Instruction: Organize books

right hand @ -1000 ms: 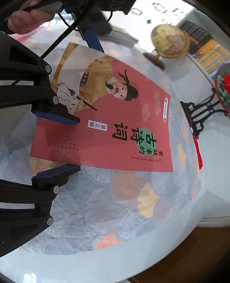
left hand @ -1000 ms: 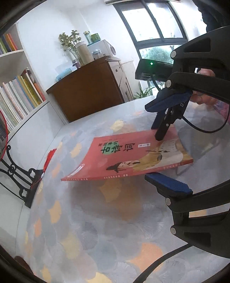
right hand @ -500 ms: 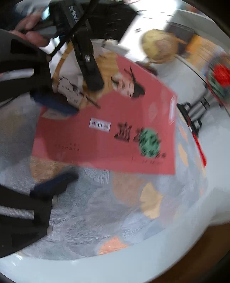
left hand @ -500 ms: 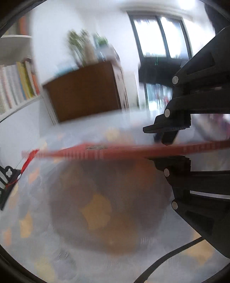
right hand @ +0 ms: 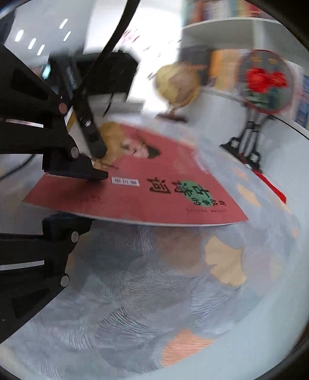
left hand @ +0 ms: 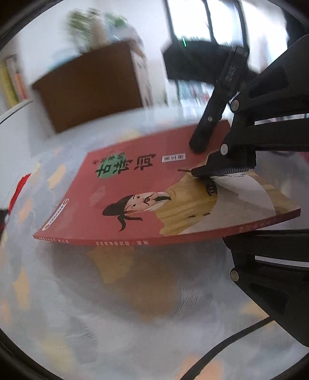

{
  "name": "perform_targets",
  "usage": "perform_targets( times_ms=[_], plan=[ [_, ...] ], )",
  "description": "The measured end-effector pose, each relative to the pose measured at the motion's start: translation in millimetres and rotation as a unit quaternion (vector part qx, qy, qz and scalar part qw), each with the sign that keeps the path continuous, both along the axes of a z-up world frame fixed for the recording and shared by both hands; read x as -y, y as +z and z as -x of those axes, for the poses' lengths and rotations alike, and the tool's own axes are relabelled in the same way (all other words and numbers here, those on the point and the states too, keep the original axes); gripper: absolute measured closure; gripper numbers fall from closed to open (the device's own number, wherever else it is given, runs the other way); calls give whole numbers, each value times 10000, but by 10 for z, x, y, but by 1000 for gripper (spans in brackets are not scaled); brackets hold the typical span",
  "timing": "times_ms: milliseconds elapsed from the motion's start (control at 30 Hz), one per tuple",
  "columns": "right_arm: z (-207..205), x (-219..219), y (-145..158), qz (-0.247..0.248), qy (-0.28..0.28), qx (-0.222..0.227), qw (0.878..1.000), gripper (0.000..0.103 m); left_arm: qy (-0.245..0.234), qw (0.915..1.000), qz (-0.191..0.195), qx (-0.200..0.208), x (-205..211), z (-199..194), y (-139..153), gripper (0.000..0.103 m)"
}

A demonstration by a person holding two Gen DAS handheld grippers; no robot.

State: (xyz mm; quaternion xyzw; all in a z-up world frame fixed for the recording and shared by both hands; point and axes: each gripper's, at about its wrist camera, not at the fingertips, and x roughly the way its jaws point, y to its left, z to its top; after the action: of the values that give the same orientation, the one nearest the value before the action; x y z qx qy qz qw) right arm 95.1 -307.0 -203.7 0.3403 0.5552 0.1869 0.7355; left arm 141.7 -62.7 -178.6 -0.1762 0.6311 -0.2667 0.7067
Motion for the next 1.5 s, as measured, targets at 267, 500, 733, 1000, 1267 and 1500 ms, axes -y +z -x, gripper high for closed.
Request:
perform_targets(
  times_ms=[267, 500, 733, 1000, 1267, 1500],
  plan=[
    [51, -570, 294, 2012, 1058, 808, 9705, 79, -676, 9818, -1514, 921, 369, 145, 261, 75],
    [206, -648, 479, 2102, 1463, 1264, 9584, 79, -535, 9785, -1522, 1288, 254, 327, 478, 75],
    [366, -975, 680, 2185, 1787, 1638, 9452, 79, -371, 9751, -1545, 1550, -154, 620, 673, 75],
    [483, -1510, 922, 2287, 2103, 1933, 9307, 79, -78, 9774, -1269, 1690, -798, 781, 854, 75],
    [622, -2219, 1263, 2360, 2123, 2295, 9201, 79, 230, 9714, -1148, 2064, -1558, 910, 1207, 75],
    [568, -3010, 1639, 2369, 2273, 2754, 9035, 79, 709, 9587, -1203, 2478, -2340, 947, 1521, 75]
  ],
)
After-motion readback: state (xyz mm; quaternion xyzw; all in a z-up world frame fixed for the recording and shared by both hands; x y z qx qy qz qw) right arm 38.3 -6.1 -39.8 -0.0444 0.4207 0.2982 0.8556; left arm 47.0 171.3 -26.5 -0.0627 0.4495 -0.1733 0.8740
